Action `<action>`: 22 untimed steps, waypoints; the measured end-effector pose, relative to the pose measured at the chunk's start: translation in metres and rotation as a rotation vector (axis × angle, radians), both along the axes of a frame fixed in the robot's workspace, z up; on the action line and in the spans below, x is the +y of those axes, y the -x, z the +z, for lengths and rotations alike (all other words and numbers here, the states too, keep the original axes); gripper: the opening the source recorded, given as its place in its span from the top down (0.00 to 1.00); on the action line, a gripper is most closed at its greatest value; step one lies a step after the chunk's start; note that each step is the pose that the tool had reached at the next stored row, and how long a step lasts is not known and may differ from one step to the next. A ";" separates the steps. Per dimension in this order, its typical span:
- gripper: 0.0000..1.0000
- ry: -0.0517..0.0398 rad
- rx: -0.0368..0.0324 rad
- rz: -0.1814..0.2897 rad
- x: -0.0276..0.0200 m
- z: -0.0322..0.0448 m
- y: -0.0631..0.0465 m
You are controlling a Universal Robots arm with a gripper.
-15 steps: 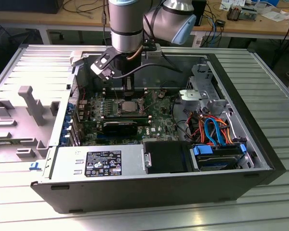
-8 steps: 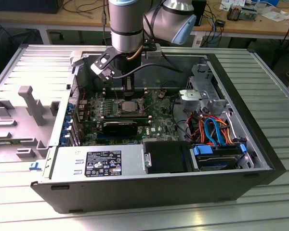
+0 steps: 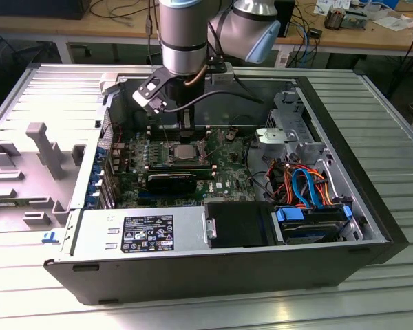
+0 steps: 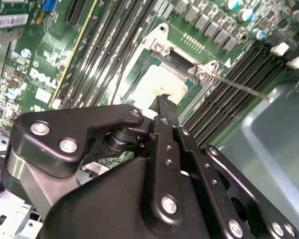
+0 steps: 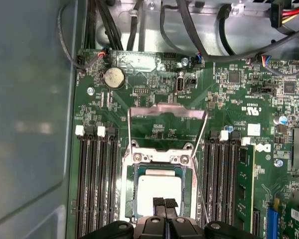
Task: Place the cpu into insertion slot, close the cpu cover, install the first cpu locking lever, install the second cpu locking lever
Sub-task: 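Close the cpu cover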
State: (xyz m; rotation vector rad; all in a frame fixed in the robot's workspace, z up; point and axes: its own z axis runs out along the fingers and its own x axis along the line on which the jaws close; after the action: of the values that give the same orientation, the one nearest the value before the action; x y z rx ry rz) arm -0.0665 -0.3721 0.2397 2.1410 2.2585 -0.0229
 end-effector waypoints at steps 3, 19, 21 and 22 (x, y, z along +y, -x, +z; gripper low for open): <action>0.89 0.0001 0.0054 0.000 0.0000 0.0012 -0.007; 0.89 0.0001 0.0570 0.000 0.0000 0.0155 -0.054; 0.89 0.0001 0.0706 0.000 0.0000 0.0204 -0.064; 0.89 0.0001 0.0751 0.000 -0.0001 0.0213 -0.067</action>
State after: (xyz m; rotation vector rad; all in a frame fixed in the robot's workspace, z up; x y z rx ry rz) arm 0.0005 -0.3722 0.2610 2.1761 2.2980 -0.1052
